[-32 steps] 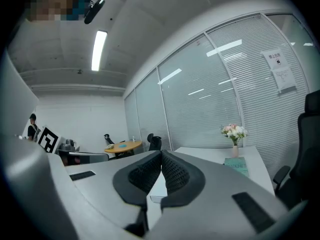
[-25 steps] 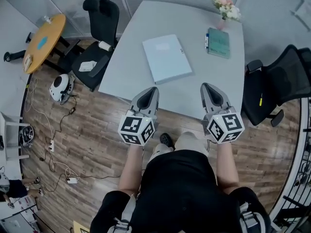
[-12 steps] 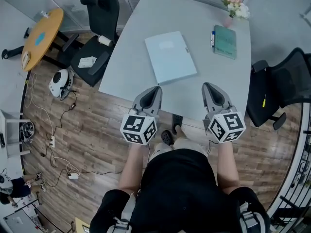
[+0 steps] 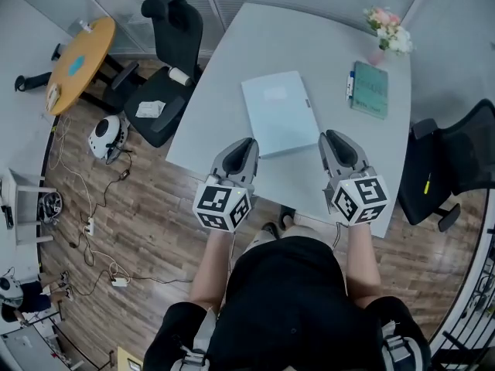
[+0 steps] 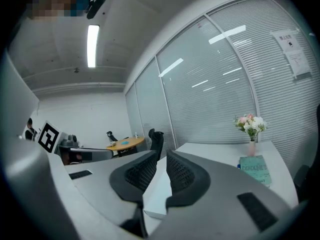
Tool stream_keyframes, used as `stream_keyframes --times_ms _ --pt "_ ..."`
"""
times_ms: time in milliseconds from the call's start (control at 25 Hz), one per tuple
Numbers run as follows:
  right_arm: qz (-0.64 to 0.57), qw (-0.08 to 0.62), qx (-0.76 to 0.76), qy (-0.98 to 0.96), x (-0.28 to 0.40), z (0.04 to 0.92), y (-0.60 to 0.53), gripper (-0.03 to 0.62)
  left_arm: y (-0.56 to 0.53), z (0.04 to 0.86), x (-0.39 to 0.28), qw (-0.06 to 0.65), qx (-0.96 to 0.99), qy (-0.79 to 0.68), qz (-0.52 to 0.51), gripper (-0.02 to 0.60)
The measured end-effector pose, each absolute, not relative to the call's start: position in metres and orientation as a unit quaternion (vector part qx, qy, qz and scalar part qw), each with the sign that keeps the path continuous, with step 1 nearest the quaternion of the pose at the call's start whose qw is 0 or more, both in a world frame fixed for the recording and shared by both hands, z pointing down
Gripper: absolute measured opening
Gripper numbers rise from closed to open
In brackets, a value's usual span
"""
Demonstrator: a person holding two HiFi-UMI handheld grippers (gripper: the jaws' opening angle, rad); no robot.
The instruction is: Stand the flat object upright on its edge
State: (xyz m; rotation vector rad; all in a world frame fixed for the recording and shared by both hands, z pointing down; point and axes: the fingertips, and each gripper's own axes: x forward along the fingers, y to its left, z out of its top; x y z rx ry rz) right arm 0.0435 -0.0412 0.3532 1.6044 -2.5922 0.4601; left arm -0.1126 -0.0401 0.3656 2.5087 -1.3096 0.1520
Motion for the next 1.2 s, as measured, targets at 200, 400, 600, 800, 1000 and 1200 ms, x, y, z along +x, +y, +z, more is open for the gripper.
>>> stream_keyframes --times_ms 200,400,600,800,1000,1200 --pt "0.157 0.032 0.509 -0.846 0.049 0.362 -0.069 0.084 -0.066 0.372 -0.105 0.155 0.871 -0.462 0.062 0.025" --pt "0.166 0.037 0.498 -0.851 0.055 0.374 -0.091 0.108 -0.088 0.382 -0.097 0.159 0.866 -0.468 0.076 0.03" --pt "0.177 0.041 0.487 -0.854 0.065 0.386 -0.112 0.132 -0.107 0.392 -0.084 0.167 0.862 -0.471 0.086 0.097" --pt "0.189 0.047 0.473 -0.859 0.074 0.402 -0.129 0.149 -0.123 0.403 -0.073 0.171 0.856 -0.48 0.092 0.118" --pt "0.201 0.058 0.461 -0.862 0.078 0.414 -0.14 0.169 -0.131 0.413 -0.069 0.179 0.849 -0.487 0.101 0.138" --pt "0.208 0.071 0.455 -0.863 0.075 0.424 -0.158 0.179 -0.147 0.419 -0.076 0.187 0.841 -0.498 0.102 0.155"
